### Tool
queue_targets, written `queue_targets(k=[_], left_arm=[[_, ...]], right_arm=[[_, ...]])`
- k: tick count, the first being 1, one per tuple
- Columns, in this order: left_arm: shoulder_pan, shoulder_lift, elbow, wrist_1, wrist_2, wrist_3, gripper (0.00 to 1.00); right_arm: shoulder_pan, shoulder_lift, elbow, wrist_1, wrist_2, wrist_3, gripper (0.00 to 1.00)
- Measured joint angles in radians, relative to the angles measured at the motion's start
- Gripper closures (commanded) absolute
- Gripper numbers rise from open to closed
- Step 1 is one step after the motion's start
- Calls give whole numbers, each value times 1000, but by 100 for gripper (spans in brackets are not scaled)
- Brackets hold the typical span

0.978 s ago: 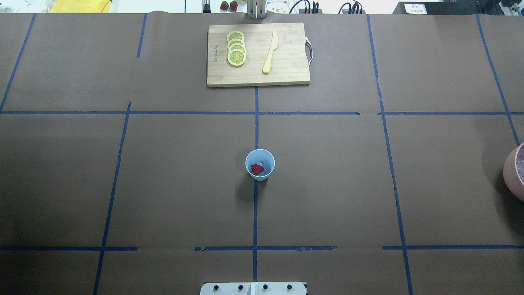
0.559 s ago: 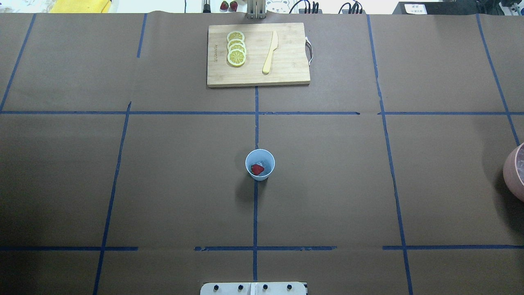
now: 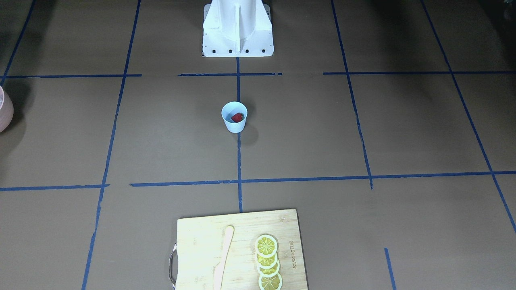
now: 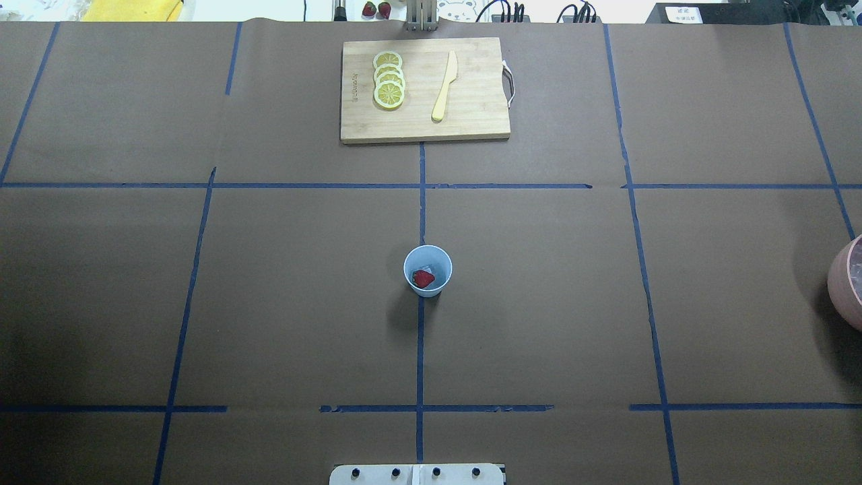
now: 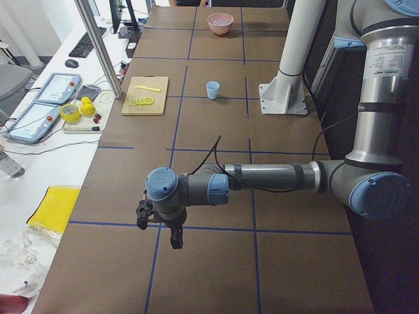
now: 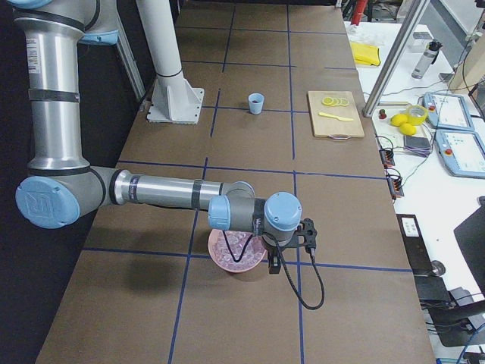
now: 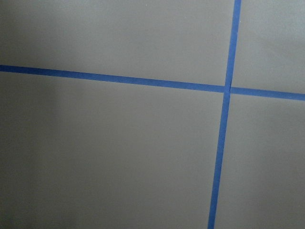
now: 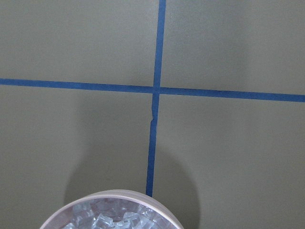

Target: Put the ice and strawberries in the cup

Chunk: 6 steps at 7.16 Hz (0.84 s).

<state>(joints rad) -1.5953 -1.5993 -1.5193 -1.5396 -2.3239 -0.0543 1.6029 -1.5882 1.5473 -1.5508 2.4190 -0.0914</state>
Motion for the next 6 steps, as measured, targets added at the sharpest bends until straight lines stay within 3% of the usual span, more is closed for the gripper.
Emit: queue_targets(k=[6], left_arm=[[3, -2, -10, 1, 0, -8, 0]], right_arm=[[53, 13, 5, 3, -2, 1, 0]])
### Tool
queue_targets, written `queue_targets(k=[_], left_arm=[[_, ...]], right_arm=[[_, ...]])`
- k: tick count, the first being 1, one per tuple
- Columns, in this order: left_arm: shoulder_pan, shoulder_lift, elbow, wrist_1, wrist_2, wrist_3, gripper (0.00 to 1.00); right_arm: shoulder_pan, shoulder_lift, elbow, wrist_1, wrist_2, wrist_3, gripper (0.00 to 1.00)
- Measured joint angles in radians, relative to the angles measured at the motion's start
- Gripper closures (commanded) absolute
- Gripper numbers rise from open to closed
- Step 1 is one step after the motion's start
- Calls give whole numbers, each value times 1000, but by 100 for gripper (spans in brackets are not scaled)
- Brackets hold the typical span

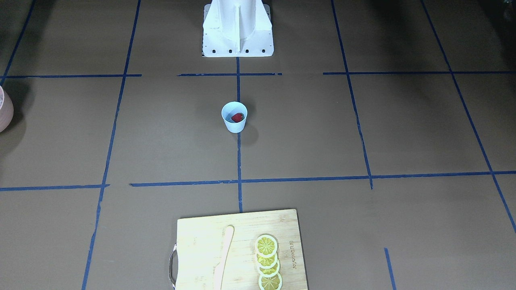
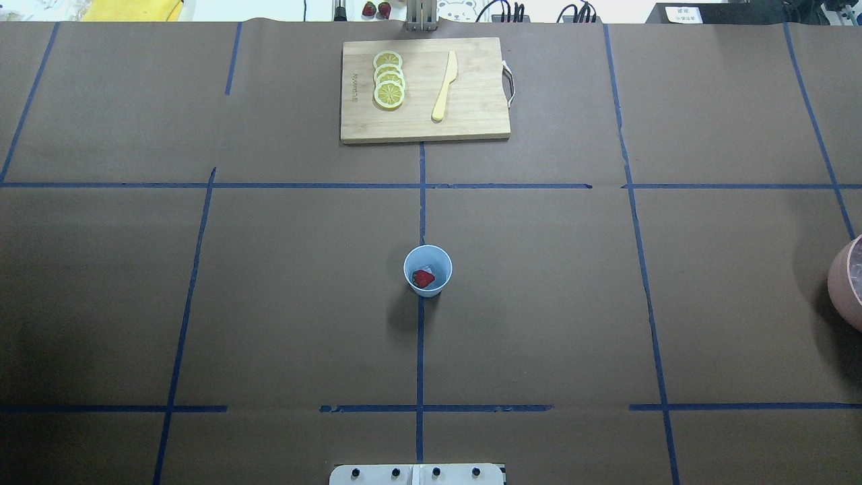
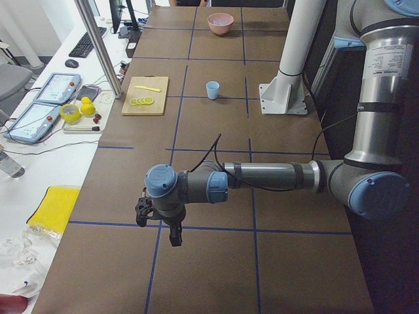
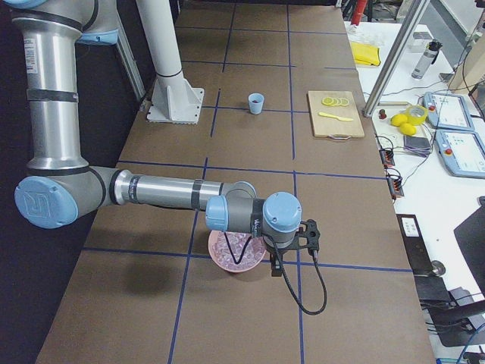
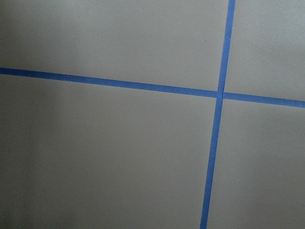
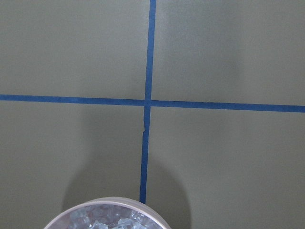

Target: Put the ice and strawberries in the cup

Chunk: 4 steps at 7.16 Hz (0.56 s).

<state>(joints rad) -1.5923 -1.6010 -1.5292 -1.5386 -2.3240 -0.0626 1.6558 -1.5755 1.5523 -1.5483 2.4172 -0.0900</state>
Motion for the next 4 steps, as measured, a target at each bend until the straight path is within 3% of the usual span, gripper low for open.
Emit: queue_targets(k=[4], left_arm=[[0, 1, -9, 0, 0, 1, 0]], right_arm=[[23, 4, 7, -11, -1, 2, 0]])
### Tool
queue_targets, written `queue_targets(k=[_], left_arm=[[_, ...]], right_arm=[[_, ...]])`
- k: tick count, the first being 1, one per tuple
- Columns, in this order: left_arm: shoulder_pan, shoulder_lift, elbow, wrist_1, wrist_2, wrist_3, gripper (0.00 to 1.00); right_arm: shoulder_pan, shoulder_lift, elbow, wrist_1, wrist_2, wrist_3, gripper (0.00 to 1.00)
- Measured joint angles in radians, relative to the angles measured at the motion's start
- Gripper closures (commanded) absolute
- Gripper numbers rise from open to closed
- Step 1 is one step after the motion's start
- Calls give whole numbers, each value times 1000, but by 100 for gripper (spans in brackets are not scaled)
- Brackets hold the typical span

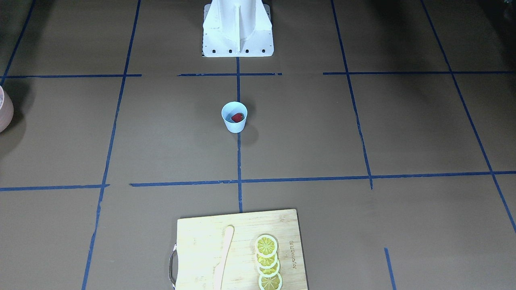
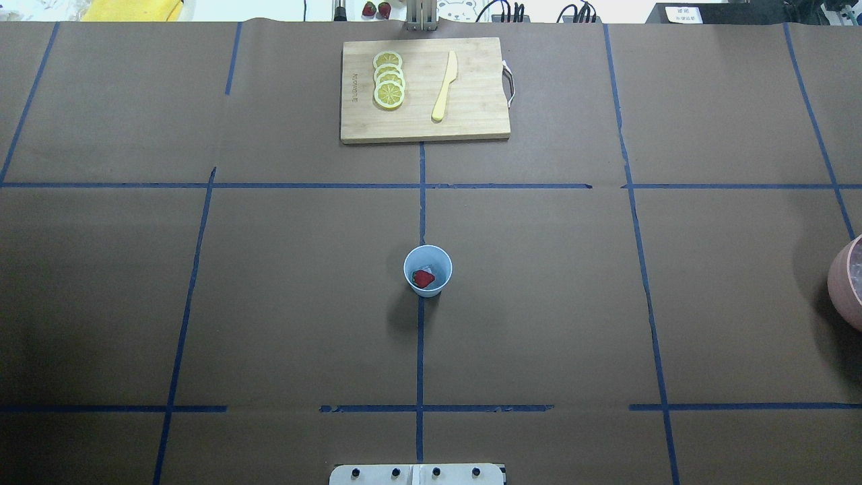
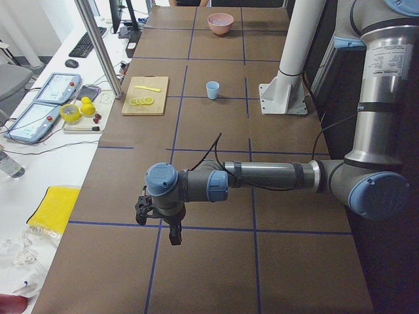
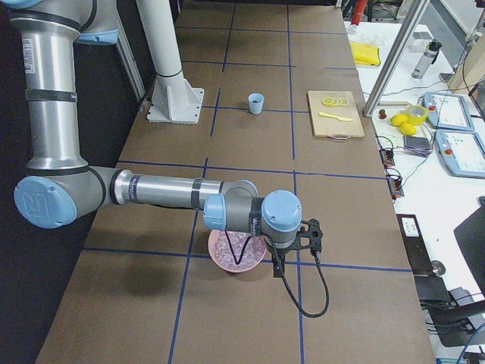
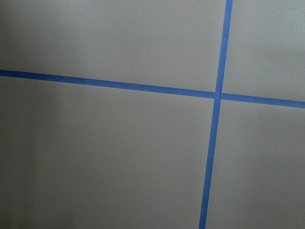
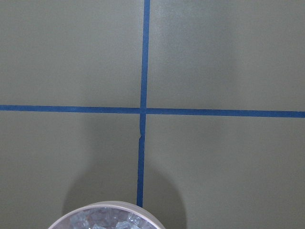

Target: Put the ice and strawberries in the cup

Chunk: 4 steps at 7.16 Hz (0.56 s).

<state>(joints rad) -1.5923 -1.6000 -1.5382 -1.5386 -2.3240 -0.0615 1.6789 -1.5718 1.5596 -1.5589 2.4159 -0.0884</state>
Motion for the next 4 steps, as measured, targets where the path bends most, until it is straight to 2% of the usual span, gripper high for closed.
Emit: queue_targets(k=[4], left_arm=[[0, 0, -7, 1, 0, 0, 0]], right_arm=[[1, -7, -1, 0, 0, 14, 0]])
